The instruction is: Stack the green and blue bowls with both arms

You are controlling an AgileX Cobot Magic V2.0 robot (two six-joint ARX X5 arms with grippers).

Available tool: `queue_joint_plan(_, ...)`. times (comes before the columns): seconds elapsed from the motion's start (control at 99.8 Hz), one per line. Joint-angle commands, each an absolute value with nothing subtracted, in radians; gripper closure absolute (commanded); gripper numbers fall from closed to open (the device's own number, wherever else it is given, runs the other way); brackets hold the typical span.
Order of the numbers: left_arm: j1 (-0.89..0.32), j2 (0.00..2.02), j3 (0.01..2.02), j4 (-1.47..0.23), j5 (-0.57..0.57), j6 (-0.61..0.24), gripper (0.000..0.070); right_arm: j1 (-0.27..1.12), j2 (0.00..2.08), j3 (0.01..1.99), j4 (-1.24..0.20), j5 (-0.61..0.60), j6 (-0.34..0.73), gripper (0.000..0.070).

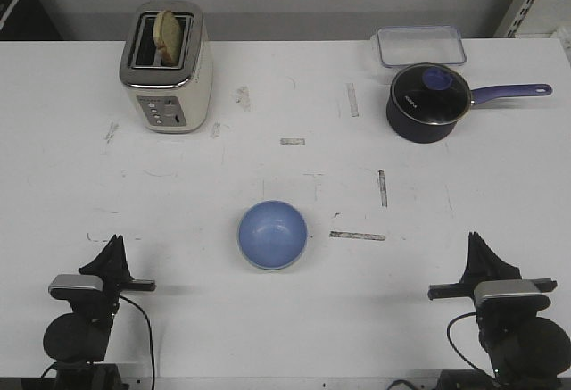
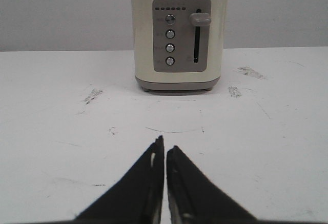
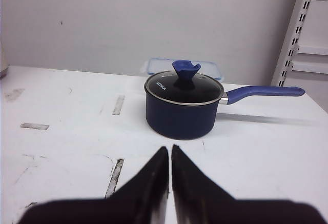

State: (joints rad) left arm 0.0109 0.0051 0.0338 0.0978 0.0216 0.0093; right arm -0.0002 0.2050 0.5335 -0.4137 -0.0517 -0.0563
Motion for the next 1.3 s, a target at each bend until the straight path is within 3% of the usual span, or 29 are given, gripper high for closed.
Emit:
queue_joint_plan(0.0, 0.011, 0.003, 0.012, 0.113, 0.019, 0.007, 0.0699, 0.001, 0.204, 0.537, -0.398, -0.052, -0.068, 0.0700)
queue_joint_plan(0.722, 0.011, 0.003, 0.012, 0.113, 0.019, 0.007, 0.0699, -0.004, 0.204, 0.522, -0.389, -0.051, -0.075, 0.0700)
queue_joint_plan(1.293, 0.011, 0.003, 0.012, 0.113, 0.019, 0.007, 0.0699, -0.043, 0.001, 0.009, -0.031, -0.018, 0.015, 0.0700)
